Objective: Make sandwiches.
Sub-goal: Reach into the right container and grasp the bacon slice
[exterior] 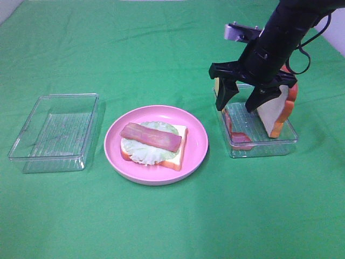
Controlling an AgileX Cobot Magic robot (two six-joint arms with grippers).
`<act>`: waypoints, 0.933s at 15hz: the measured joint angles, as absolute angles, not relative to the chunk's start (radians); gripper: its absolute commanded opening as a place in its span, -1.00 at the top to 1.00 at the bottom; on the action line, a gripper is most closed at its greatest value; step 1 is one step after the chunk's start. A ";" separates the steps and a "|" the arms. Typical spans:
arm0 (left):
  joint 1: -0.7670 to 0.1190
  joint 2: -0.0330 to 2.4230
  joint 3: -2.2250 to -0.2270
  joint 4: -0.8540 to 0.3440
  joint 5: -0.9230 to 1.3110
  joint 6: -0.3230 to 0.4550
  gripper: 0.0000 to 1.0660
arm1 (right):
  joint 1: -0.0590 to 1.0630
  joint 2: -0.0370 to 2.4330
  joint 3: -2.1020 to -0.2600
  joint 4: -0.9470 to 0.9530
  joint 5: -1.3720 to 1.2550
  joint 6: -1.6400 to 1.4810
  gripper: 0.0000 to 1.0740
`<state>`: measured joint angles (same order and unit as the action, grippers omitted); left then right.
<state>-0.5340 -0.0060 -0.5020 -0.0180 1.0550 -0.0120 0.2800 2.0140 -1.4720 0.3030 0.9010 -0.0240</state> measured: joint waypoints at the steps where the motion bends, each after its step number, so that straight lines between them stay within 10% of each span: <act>1: -0.534 -0.006 -0.502 -0.018 1.055 -0.012 -0.47 | 0.280 2.026 -1.473 0.303 0.899 -0.024 -0.14; 5: -0.534 -0.006 -0.502 -0.018 1.055 -0.012 -0.47 | 0.280 2.060 -1.473 0.303 0.894 -0.024 -0.09; 14: -0.534 -0.006 -0.502 -0.018 1.055 -0.012 -0.47 | 0.280 2.065 -1.473 0.303 0.878 -0.023 0.74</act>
